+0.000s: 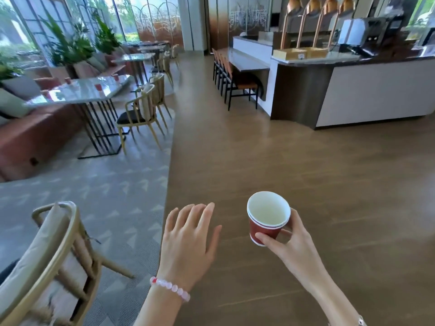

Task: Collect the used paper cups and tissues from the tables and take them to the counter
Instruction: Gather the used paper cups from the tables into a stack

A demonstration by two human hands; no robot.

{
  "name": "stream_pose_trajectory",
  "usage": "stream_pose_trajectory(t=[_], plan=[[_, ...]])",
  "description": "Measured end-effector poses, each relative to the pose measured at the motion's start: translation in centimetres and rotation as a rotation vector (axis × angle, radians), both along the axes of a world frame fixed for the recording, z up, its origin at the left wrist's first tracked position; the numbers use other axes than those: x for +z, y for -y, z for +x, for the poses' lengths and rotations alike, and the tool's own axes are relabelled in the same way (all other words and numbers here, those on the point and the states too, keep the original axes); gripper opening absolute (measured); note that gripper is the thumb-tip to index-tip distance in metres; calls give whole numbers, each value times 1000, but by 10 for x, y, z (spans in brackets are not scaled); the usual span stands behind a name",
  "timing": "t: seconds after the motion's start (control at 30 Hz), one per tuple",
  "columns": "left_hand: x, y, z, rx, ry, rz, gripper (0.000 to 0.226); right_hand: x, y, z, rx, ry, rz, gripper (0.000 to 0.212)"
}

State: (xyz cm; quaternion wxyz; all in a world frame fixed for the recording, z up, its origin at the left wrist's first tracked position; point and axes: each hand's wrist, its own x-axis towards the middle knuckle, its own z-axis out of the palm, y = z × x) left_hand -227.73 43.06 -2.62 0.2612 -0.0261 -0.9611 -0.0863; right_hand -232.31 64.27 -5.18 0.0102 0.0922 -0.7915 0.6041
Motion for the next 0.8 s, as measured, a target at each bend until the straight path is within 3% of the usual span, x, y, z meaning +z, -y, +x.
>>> stream_pose_trajectory(t=[0.53,0.8], plan=[[23,158,-289,542,-30,20,46,16,200,-390,476,-30,-44,60],[11,249,-375,733,2,31,49,16,322,-507,667,5,-21,63]])
